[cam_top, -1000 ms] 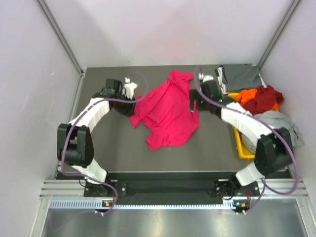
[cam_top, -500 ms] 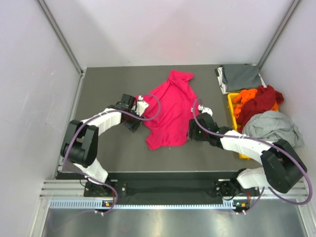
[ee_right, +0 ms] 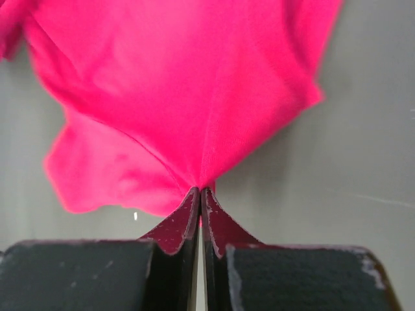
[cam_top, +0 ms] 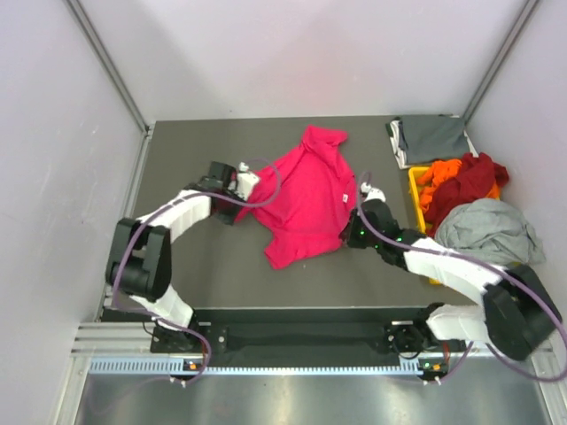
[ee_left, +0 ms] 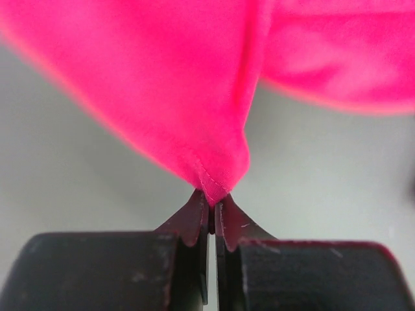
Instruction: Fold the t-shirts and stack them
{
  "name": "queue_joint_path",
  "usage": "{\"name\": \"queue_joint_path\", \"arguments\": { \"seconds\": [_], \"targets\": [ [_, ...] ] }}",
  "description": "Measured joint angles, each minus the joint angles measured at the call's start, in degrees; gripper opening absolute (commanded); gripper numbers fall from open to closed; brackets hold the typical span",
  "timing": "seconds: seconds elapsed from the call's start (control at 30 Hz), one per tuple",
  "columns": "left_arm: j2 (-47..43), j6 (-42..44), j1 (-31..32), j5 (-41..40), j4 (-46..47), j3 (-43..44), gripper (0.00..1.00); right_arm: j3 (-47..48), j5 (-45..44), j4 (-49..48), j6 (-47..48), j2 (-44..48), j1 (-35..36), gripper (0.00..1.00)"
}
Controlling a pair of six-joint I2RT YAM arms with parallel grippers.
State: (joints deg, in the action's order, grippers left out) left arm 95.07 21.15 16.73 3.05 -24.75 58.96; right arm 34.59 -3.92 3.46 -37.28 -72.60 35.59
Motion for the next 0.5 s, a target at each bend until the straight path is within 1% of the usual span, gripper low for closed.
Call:
{"name": "queue_joint_path", "arguments": {
  "seconds": [0.07,0.17,0.27,0.3,0.37,0.43,0.5],
  "targets": [
    [-4.2,0.2,-3.8,2.8,-3.9,0.7,0.00,0.3,-1.4,3.9,1.3,6.8,-0.6,0.00],
    [-12.9,2.0,-11.1,6.4,-10.3,3.7,0.00,3.2,-3.5,10.6,3.4,16.4,-0.9,0.00],
    [-21.2,4.6,-16.2,7.5,-15.6,7.3,0.00,7.0,-4.4,17.5,5.6,24.8,-1.0,0.00],
    [-24.4,5.7,-17.3,7.8,-17.9,8.7,0.00,8.4,-4.5,19.7,6.3,26.6,-1.1,0.00],
    [-27.6,6.9,-18.2,7.7,-21.0,11.2,0.00,11.2,-4.7,23.6,8.0,29.3,-1.9,0.00],
    [-28.9,7.8,-18.7,7.2,-21.8,13.3,0.00,13.2,-4.7,26.1,10.0,30.0,-4.0,0.00],
    [-27.9,8.5,-18.8,6.2,-21.4,14.2,0.00,15.0,-4.1,27.9,12.5,28.7,-8.2,0.00]
  ]
}}
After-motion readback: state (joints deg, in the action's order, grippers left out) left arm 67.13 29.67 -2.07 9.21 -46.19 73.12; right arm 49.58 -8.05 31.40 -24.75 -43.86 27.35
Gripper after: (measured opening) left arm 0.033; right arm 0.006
